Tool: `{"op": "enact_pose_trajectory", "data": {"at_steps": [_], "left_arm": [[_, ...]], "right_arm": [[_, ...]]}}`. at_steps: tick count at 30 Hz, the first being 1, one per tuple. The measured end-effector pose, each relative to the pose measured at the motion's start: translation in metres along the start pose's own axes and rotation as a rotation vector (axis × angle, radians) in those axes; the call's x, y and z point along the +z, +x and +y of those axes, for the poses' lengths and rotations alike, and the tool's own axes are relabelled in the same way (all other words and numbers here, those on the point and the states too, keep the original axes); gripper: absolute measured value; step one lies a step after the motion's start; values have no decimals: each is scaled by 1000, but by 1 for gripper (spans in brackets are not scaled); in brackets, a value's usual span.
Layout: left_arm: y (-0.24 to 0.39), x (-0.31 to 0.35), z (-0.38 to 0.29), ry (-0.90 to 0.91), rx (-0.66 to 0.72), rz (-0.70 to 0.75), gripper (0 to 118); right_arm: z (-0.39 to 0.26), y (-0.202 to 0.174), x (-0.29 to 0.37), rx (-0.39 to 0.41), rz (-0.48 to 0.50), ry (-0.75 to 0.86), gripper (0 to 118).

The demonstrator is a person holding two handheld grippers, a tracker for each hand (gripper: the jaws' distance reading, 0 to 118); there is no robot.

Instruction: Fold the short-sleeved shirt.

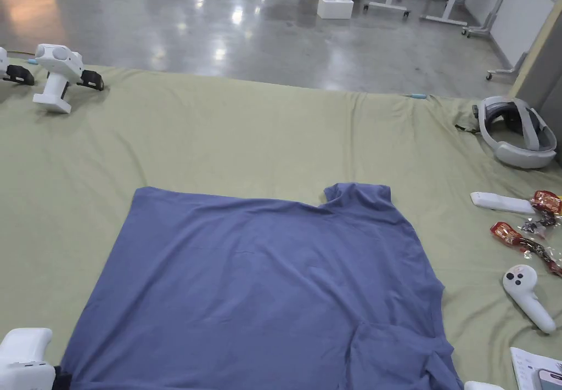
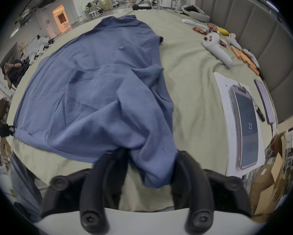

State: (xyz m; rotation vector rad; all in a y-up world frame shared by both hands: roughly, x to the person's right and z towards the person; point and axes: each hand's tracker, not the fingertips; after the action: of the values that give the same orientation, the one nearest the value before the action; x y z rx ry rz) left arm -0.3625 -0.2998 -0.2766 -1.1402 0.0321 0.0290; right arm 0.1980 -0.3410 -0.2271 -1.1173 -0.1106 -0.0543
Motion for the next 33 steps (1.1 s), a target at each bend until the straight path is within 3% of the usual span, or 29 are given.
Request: {"op": "enact_pose_trajectory", "data": {"at_steps": [1, 2, 4, 18, 33], "left_arm": [[0, 0, 0, -1, 6, -2, 10], [0, -1, 0, -4, 14, -5, 10], [-2, -3, 0, -4, 21, -7, 10], [-14, 29, 40, 178, 68, -86, 10], [-3, -33, 161, 197, 30, -56, 10]], "right_arm": [[1, -2, 2, 22, 27, 9, 21], [1, -4, 5, 13, 35, 21, 14], [1, -8, 8, 30, 7, 12, 11], [50, -10, 69, 53, 7, 175, 10], [181, -13, 2, 4, 15, 192, 10]]}}
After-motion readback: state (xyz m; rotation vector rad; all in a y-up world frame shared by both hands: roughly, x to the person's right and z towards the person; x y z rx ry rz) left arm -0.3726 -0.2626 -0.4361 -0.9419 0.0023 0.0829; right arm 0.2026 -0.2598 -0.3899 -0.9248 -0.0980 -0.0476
